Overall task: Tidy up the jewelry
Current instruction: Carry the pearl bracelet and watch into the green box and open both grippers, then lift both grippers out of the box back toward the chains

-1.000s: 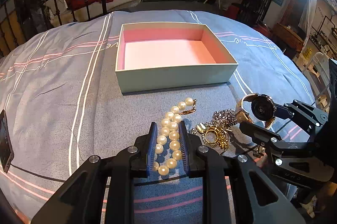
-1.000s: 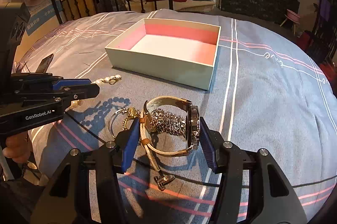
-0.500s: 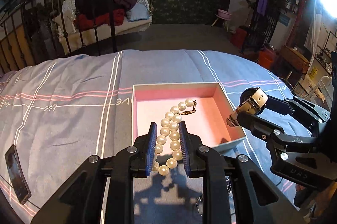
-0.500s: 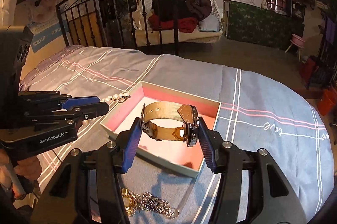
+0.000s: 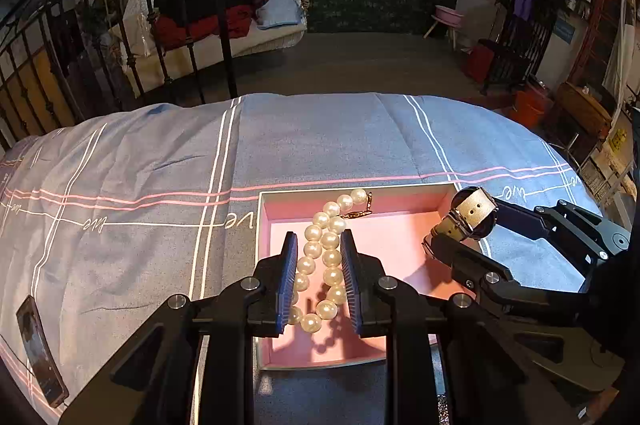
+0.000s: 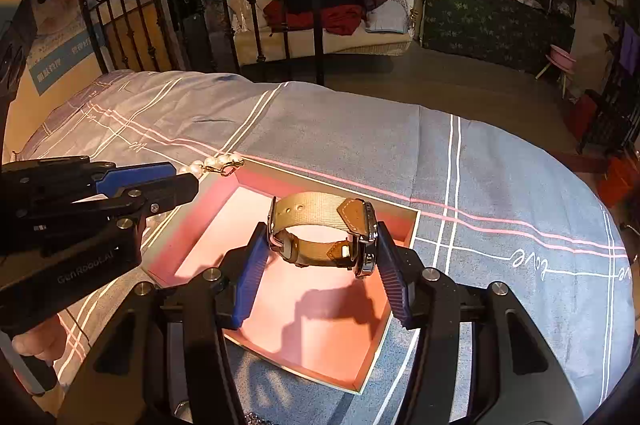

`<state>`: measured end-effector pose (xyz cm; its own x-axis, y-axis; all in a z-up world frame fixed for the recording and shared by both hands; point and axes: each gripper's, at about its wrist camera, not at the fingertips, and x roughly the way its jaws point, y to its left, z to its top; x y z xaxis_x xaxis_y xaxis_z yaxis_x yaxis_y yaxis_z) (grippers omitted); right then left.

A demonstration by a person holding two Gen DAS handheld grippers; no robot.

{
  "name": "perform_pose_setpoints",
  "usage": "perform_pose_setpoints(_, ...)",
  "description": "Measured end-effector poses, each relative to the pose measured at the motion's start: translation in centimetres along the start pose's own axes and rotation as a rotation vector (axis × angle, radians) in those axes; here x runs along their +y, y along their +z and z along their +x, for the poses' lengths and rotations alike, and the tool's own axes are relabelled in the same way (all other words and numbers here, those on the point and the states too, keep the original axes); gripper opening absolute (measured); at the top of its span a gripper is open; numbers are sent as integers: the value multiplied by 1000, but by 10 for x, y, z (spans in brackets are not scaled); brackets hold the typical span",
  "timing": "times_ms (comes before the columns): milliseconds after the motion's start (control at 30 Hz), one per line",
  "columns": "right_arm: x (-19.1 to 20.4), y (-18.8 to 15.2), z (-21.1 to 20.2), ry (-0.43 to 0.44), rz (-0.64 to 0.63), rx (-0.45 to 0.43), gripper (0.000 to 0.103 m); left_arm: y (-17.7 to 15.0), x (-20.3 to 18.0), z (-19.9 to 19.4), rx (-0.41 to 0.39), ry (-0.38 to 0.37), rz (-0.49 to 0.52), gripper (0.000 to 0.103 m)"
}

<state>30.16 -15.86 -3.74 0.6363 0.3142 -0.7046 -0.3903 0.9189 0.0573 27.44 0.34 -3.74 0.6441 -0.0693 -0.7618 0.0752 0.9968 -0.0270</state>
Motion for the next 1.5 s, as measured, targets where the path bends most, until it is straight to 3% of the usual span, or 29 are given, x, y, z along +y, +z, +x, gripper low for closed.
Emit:
perform_pose_setpoints(667, 0, -17, 36, -49, -26, 102, 53, -12, -9, 38, 119, -13, -10, 22)
perform_pose_setpoints(700, 0, -18, 34, -45, -24, 100, 55, -12, -8, 37, 116, -10, -10, 27)
perform_pose_setpoints(767, 0, -19, 31, -55, -22, 86, 64, -9, -7, 32, 99, 16, -13, 61)
perform_pose_setpoints(800, 1, -19, 27, -82, -26, 72, 80, -6, -6, 26, 68, 32, -18, 82)
perform_pose_setpoints(833, 1, -19, 23, -106, -32, 56, 90, -4, -6, 19, 33, 39, -23, 95)
perform_pose_setpoints(1000, -4, -16, -2, -134, -14, -22, 97, 7, -11, -10, -52, 8, -24, 97)
perform_pose_setpoints(1167, -5, -24, -31, -149, -15, -97, 97, 1, -18, -27, -98, -9, 1, 97)
perform_pose_setpoints(1333, -7, -42, -60, -143, -9, -137, 97, -24, -14, -43, -123, -33, 10, 97)
perform_pose_setpoints(1500, -13, -75, -80, -99, 54, -150, 97, -66, -6, -48, -94, -65, 0, 97)
